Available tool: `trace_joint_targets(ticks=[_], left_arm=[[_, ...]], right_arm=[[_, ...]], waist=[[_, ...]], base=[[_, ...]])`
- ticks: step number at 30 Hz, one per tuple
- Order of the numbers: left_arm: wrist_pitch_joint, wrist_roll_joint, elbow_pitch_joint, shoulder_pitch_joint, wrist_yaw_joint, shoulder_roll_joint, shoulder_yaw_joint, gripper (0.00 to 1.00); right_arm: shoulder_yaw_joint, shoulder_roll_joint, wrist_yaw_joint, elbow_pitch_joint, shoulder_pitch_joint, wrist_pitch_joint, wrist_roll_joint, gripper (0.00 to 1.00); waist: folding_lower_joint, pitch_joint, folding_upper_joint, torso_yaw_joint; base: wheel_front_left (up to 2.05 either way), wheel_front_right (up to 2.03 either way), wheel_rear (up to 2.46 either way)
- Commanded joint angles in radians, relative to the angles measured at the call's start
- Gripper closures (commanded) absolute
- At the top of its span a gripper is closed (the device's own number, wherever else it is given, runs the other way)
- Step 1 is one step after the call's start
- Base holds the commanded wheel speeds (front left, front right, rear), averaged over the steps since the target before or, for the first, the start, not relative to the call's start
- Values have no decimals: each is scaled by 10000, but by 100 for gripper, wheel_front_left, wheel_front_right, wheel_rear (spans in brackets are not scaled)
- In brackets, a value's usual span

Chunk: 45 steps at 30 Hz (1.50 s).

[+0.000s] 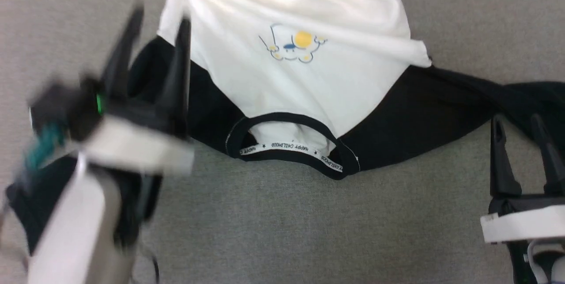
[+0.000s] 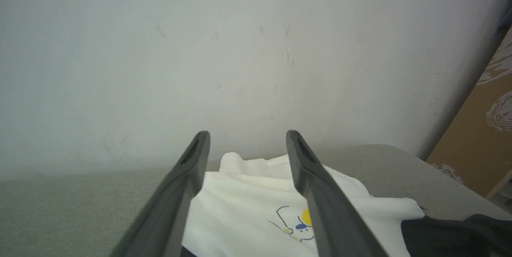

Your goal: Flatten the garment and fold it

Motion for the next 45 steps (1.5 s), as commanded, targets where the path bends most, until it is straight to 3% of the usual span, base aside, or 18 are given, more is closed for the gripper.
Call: trace_joint_targets(ticks=[1, 6, 9, 16, 23, 31, 34, 42, 43, 44, 45], left_arm=[[-370, 174, -455, 1103, 401, -6, 111, 0], [-1582, 681, -1310, 4121, 1403, -255, 194, 0], [-1882, 693, -1295, 5121, 1714, -591, 81, 0], [-2125, 526, -850, 5501, 1495, -976, -226, 0], [-2187, 575, -670, 5228, 1331, -1051, -331, 0], [-2223, 684, -589, 4805, 1195, -1303, -638, 0], [-2235, 760, -554, 4615, 1165, -1384, -728, 0], [-2244, 935, -558, 4286, 1167, -1430, -816, 0], [-2240, 947, -565, 4248, 1170, -1428, -823, 0], [-2236, 954, -574, 4218, 1178, -1430, -827, 0], [-2233, 962, -578, 4194, 1184, -1433, -836, 0]], right_arm=[[23, 30, -19, -7, 213, 60, 107, 0], [34, 31, -19, 43, 585, 125, 292, 0], [-1, 32, -19, 39, 744, 257, 286, 0], [-170, -149, -19, -307, 662, 1628, -28, 0], [-582, -1610, -19, -555, -564, 4394, 238, 0], [-1276, -3140, -19, 359, -1503, 6912, 827, 0], [-1227, -3788, -19, 861, -1528, 7435, 884, 0], [-566, -4372, -19, 2489, -1724, 7655, 1297, 0], [-502, -4353, -19, 2708, -1783, 7610, 1357, 11], [-463, -4333, -19, 2899, -1856, 7554, 1412, 52], [-429, -4349, -19, 3038, -1945, 7445, 1429, 70]], waist=[[3, -943, 0, 400], [3, -1299, 0, 545], [3, -1455, 0, 712], [3, -1634, 0, 1168], [3, -1229, 0, 1279], [3, -408, 0, 1467], [3, -99, 0, 1574], [3, 447, 0, 1753], [3, 491, 0, 1761], [3, 530, 0, 1762], [3, 558, 0, 1762]], base=[[0, 0, 0], [0, 0, 0], [0, 0, 0], [0, 0, 0], [0, 0, 0], [0, 0, 0], [0, 0, 0], [0, 0, 0], [0, 0, 0], [0, 0, 0], [0, 0, 0]])
